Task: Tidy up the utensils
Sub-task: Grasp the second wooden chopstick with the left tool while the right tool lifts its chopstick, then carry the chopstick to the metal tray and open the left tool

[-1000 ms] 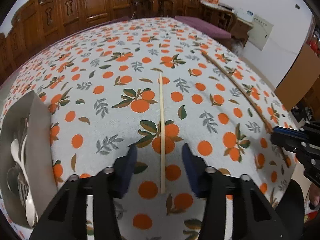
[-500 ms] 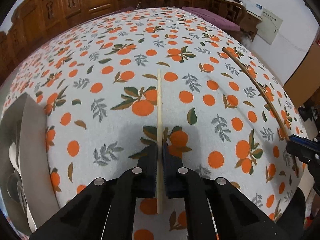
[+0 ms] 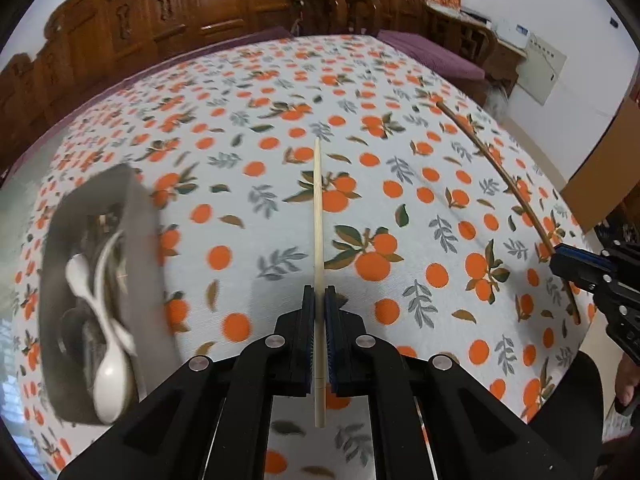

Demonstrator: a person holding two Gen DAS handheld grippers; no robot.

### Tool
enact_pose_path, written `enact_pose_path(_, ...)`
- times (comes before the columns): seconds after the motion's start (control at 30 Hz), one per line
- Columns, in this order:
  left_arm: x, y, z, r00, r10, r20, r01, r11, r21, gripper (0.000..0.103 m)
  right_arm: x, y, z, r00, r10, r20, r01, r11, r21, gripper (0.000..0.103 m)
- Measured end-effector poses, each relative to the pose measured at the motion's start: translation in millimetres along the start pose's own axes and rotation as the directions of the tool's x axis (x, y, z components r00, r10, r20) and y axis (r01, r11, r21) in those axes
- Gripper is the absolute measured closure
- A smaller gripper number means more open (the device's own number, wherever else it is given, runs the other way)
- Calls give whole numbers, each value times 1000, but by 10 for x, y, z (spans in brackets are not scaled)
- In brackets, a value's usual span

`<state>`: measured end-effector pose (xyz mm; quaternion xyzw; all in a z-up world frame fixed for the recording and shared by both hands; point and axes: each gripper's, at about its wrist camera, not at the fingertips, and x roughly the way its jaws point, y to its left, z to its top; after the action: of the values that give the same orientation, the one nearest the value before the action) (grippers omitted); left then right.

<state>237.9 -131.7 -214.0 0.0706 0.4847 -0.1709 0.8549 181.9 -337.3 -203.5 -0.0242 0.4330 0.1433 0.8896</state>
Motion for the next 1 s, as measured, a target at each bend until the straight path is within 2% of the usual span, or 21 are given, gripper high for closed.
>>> enact_pose_path(0.37,-546,403,-72,996,10,85,-10,1000,-1,99,-43,357,96,1000,25,15,-24,997,-71,97)
enact_pose_path(0.57,-721,795,-104,993,39,110,-35,999,-33,99,47,628,204,1000,30,3,-29,992,-123,97)
enact_pose_path(1.0,-580,1460,-228,992,97,76,-87,988,-126,99,209,1096,549,997,76,15,-73,987,-145,97)
